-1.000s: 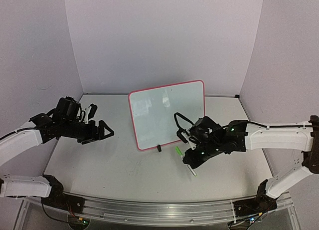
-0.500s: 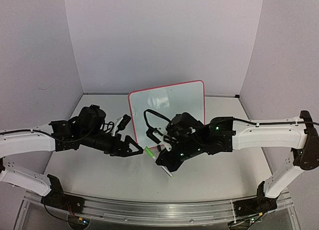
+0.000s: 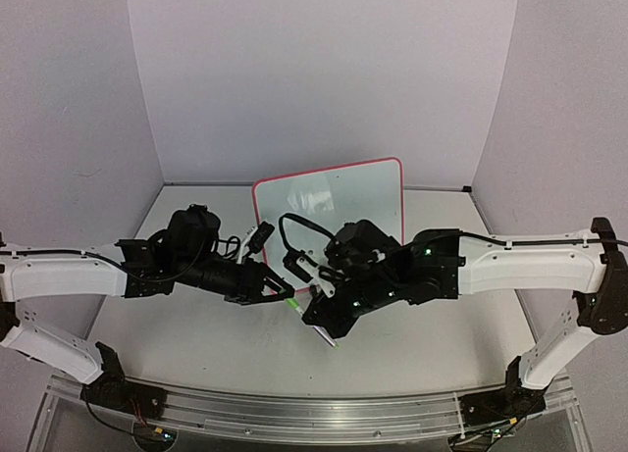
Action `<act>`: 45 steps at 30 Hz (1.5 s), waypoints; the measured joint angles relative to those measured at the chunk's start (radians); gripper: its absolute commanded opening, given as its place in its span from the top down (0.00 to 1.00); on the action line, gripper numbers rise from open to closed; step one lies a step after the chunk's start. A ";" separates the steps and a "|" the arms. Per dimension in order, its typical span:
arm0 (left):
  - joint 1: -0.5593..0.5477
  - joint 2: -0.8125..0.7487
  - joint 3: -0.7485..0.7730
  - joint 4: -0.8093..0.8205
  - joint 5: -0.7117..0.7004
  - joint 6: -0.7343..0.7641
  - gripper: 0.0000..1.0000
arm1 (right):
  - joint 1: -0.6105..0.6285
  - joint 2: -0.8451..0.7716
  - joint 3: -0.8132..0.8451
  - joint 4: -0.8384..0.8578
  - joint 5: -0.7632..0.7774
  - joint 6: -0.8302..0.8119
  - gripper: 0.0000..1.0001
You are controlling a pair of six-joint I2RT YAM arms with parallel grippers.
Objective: Write a sentence on the whiteboard
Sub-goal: Pass from the right arm to the left, then open the pen cap from the whiteboard marker.
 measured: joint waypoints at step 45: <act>0.120 -0.123 -0.194 0.664 -0.062 -0.266 1.00 | -0.198 -0.112 -0.426 1.129 -0.212 0.580 0.23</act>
